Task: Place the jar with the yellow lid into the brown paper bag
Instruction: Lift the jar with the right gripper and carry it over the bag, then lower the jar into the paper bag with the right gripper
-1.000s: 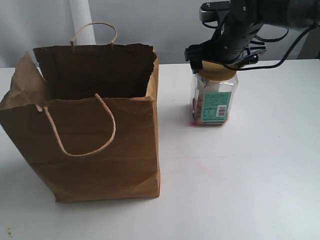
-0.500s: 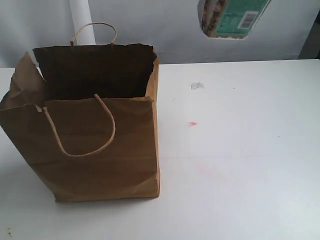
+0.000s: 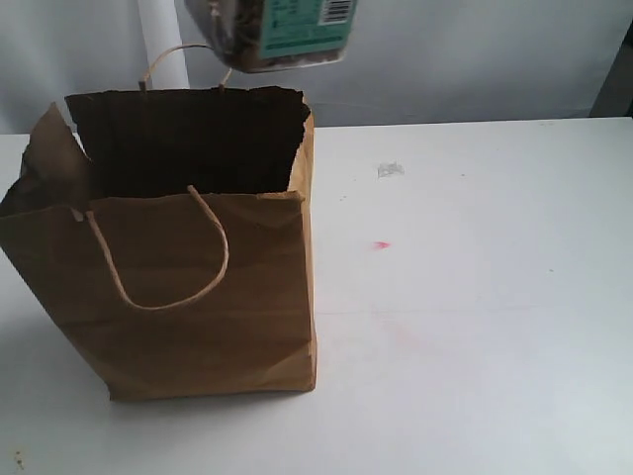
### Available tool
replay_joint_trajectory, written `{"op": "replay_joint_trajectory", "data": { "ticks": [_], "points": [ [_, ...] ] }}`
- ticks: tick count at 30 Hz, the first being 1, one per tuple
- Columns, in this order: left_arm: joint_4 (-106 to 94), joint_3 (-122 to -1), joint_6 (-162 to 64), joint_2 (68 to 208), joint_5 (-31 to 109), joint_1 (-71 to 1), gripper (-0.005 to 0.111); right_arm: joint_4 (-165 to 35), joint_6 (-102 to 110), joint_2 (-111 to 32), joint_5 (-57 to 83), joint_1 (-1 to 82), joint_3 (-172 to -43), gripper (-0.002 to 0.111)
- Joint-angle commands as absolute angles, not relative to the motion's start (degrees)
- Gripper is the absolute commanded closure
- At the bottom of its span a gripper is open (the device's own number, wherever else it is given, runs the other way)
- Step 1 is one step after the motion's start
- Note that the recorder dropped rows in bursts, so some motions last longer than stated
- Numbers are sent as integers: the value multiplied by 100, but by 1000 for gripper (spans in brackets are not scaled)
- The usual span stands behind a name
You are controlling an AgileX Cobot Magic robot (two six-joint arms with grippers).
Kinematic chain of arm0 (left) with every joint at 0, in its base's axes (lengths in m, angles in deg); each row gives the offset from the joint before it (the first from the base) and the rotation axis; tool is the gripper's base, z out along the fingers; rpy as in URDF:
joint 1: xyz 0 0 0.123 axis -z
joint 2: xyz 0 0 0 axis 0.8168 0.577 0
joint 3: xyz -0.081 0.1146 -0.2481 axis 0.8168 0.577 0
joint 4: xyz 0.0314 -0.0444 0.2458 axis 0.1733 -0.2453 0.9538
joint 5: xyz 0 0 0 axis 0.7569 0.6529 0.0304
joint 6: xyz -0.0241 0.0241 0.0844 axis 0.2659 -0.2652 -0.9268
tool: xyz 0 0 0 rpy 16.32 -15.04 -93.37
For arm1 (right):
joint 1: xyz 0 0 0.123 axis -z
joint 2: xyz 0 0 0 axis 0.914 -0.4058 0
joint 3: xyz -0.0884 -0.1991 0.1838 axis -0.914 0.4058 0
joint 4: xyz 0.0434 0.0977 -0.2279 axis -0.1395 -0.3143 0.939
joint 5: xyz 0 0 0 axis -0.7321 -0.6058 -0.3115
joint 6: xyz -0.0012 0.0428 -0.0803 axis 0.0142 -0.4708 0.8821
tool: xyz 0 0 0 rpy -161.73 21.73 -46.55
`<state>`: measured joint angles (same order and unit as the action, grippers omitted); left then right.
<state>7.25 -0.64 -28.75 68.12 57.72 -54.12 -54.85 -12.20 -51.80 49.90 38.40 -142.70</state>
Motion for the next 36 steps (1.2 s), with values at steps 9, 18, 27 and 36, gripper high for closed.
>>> {"op": "replay_joint_trajectory", "data": {
  "ticks": [9, 18, 27, 36],
  "points": [
    [704, -77, -2853, 6829, 5718, -5385, 106, -5548, -1202, -6046, 4188, 3179, -14302, 108],
    [704, -77, -2853, 6829, 5718, -5385, 106, -5557, -1214, -6454, 4408, 3117, -14302, 108],
    [704, -77, -2853, 6829, 5718, -5385, 106, -5497, -1229, -6944, 4756, 3117, -14302, 108],
    [704, -77, -2853, 6829, 5718, -5385, 106, -5497, -1229, -7737, 4819, 3127, -14302, 108]
  ]
}}
